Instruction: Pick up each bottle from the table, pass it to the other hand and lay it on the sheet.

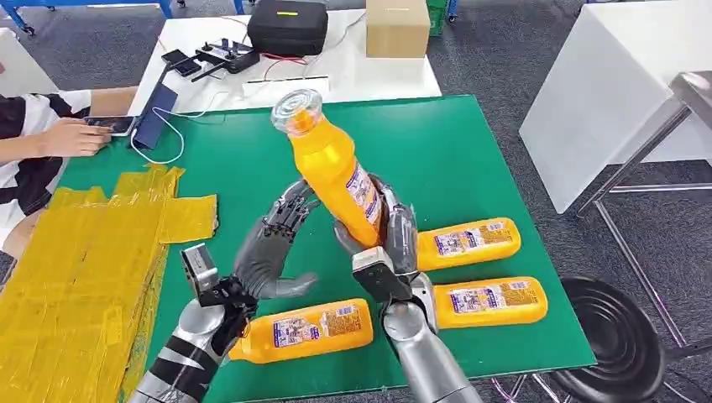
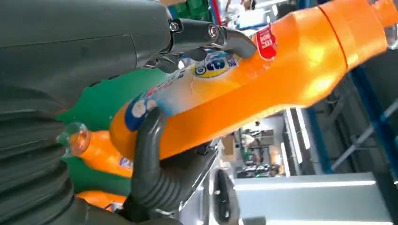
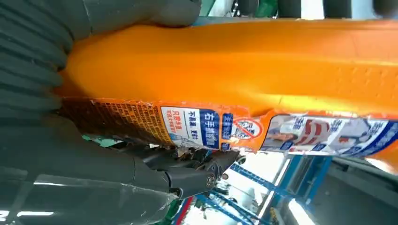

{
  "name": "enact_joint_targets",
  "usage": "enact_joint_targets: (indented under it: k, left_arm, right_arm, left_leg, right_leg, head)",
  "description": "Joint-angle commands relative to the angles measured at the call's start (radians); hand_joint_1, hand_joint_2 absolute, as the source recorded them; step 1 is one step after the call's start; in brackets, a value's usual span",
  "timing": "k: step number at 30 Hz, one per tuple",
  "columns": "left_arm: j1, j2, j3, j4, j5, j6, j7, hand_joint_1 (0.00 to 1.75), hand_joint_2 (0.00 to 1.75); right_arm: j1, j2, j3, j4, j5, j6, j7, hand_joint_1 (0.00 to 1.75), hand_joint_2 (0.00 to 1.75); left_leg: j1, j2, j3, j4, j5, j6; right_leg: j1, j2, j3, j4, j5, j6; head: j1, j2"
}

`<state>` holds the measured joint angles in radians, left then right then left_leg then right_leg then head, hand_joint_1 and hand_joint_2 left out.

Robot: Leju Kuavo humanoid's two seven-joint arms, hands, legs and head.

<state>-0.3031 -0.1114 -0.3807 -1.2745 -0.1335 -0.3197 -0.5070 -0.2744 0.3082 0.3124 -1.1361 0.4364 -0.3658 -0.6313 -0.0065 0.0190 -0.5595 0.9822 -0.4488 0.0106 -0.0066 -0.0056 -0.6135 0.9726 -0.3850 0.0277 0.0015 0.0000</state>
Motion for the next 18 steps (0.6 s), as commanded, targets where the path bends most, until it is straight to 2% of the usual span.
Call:
enact_joint_targets:
  k: [1,7,18]
  left_arm:
    - [-0.088,0.008,-0.027,0.126,0.013,0.006,0.014,0.0,1.75]
    - [-0.104,-0.004,-0.005,0.152,0.041,0.005,0.012,0.0,1.75]
    - [-0.107,-0.005,-0.003,0.155,0.043,0.006,0.013,0.0,1.75]
  right_arm:
    - [-0.009,0.022,0.188,0.128,0.087,-0.028,-0.029,1.57,1.75]
    - [-0.012,0.03,0.257,0.172,0.143,-0.076,-0.025,1.55,1.75]
    - [-0.014,0.032,0.265,0.187,0.142,-0.09,-0.027,1.55,1.75]
  left_leg:
    - [0.002,-0.002,0.005,0.0,-0.002,-0.001]
    - [0.002,-0.002,0.004,0.0,-0.002,-0.001]
    - [0.002,-0.003,0.004,0.0,-0.002,-0.001]
  right_leg:
    - [0.002,0.0,0.006,-0.001,-0.001,0.0]
    - [0.002,-0.001,0.005,-0.001,-0.002,-0.001]
    - [0.002,-0.001,0.005,-0.001,-0.002,-0.001]
  head:
    - [0.0,0.0]
    - [0.0,0.0]
    - [0.0,0.0]
